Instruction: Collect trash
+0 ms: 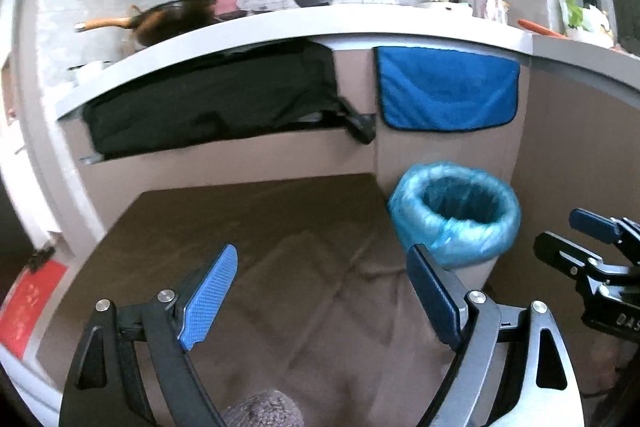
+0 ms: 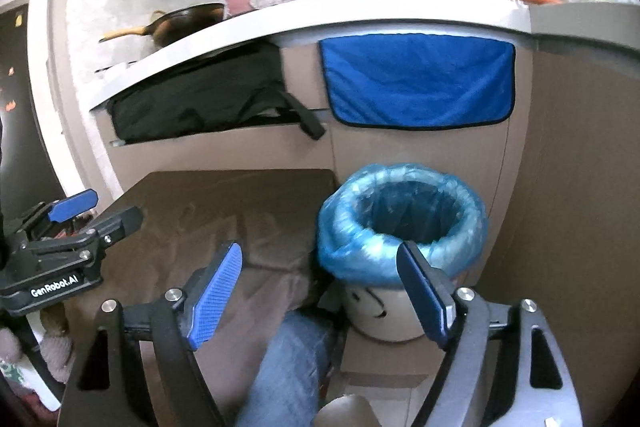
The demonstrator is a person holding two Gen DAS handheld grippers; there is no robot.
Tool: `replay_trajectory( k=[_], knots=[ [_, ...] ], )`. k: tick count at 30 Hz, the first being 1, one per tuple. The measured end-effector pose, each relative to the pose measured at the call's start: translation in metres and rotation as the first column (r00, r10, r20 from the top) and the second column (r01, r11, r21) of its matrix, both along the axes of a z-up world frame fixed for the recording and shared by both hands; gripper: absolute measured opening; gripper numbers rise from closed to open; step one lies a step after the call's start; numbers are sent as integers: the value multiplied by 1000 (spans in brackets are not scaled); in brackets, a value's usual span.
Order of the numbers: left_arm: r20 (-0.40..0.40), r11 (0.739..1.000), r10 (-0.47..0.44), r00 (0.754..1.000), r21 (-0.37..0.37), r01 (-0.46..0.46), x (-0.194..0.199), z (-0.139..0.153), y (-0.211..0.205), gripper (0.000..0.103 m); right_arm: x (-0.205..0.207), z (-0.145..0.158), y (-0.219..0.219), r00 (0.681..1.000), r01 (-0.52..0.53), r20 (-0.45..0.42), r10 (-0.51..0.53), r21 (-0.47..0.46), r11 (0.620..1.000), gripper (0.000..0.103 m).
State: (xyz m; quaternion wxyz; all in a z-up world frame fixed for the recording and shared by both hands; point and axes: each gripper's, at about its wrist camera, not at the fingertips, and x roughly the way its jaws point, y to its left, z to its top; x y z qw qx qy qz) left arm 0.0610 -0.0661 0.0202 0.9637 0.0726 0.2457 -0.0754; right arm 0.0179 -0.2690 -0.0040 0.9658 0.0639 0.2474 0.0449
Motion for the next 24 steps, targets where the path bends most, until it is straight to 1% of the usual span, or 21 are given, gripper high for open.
replay_trajectory(
  k=[3,5,9,12,17,21,24],
  knots=[
    [29,999,47,998,21,-48,-31,-3,13,87,-23,-2,21,1000,-18,-2,18,-9,1000,78],
    [32,999,45,998,21,-46,-44,-5,22,87,-40,-6,35,1000,-28,5,28,-13,1000,78],
    [59,998,66,996,-20,-65,-66,-1,41,87,-59,-11,53,1000,-6,24,7,-39,999,78],
    [87,997,71,994,-21,-69,-83,1,48,87,-70,-10,63,999,-13,44,15,-35,999,78],
    [51,996,84,995,-48,-82,-93,-2,62,87,-74,-6,76,998,-22,63,28,-91,996,78],
    [65,990,127,990,-73,-123,-98,1,73,87,-76,-4,81,996,-36,72,43,-92,995,78],
    [71,988,136,988,-80,-130,-98,2,77,87,-76,-6,84,996,-48,68,55,-98,994,78]
  ],
)
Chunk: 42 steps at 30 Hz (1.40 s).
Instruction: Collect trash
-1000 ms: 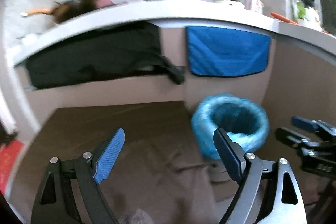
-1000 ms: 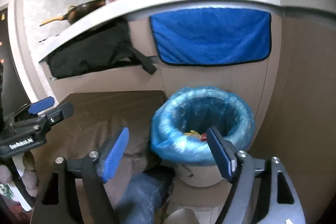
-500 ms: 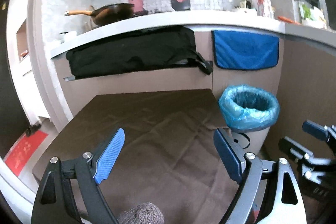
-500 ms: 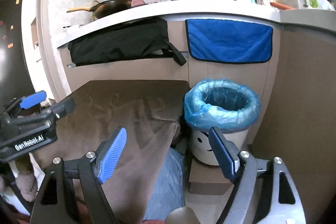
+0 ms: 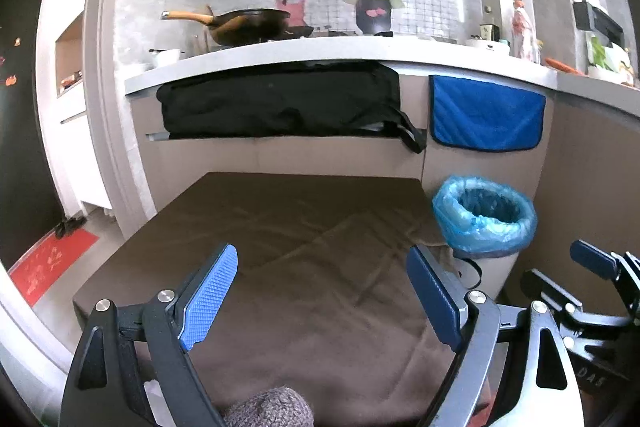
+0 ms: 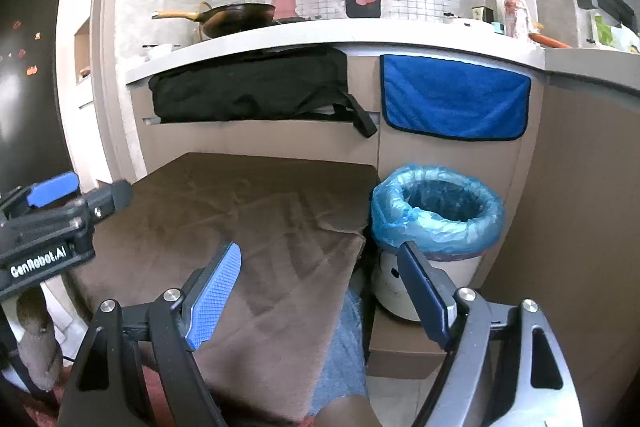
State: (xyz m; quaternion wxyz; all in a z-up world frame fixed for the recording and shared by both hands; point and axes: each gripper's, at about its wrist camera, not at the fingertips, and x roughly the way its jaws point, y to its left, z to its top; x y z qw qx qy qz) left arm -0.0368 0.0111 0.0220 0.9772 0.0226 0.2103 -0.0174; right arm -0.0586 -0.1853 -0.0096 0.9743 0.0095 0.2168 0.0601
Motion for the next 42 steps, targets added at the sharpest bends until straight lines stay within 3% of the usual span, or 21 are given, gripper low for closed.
replay_trajectory(
  k=[42],
  knots=[
    [-4,1000,12,1000,-2,-12,-5,1,-9,87,0,2,-8,1000,-3,11,3,12,1000,79]
  ],
)
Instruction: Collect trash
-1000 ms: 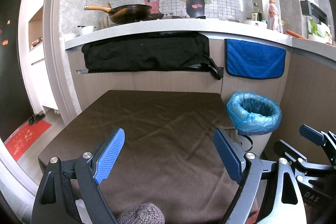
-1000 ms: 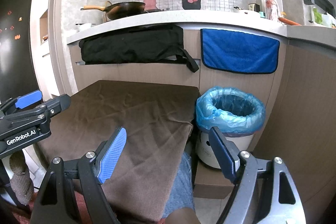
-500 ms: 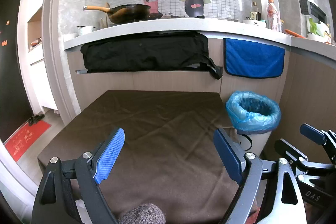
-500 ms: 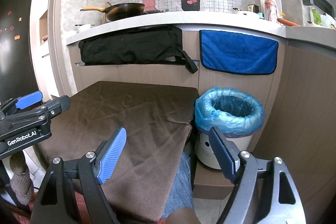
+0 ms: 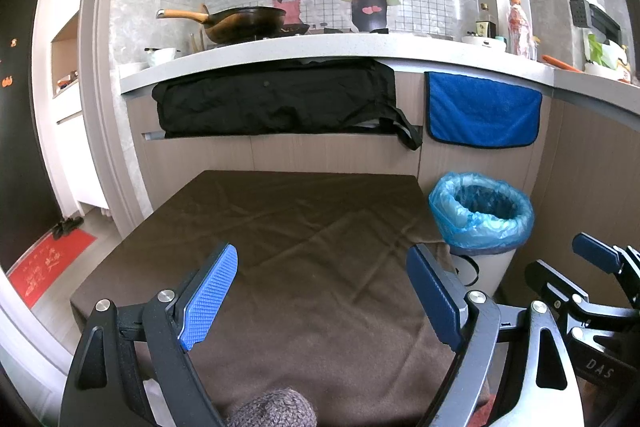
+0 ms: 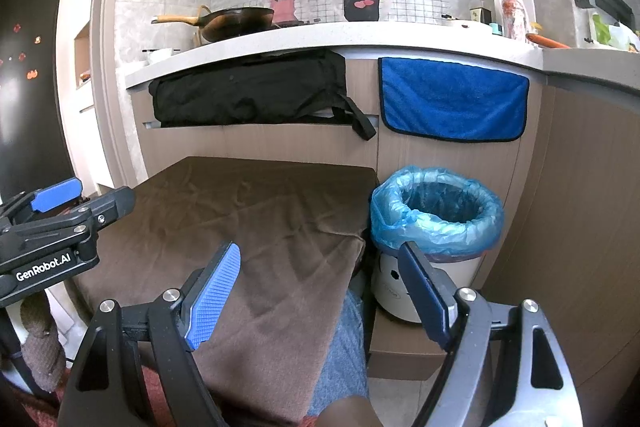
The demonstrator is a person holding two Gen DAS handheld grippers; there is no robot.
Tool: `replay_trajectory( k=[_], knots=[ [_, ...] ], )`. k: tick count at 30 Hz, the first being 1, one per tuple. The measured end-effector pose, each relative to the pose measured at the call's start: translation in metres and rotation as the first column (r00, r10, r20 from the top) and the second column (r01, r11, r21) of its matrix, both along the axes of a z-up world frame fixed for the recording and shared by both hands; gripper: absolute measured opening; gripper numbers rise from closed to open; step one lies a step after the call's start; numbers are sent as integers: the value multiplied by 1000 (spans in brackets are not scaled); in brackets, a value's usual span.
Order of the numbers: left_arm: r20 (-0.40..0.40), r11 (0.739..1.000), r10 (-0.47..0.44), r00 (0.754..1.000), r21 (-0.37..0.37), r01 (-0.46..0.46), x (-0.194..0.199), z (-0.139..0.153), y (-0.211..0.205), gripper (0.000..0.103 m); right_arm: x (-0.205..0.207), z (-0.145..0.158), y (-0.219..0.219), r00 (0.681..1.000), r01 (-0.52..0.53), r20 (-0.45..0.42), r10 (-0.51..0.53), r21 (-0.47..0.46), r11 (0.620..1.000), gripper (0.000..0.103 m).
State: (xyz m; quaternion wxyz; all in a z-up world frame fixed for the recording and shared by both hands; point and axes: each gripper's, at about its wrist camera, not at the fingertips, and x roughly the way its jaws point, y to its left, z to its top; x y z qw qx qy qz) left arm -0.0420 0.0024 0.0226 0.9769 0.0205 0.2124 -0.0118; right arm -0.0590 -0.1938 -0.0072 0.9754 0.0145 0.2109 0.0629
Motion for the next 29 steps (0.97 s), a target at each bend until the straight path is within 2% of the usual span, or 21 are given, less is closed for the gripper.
replay_trajectory(
  k=[29],
  knots=[
    [-20,1000,-29,999,-2,29,-3,-5,-4,87,-8,5,1,999,42,21,-42,8,999,79]
  ],
)
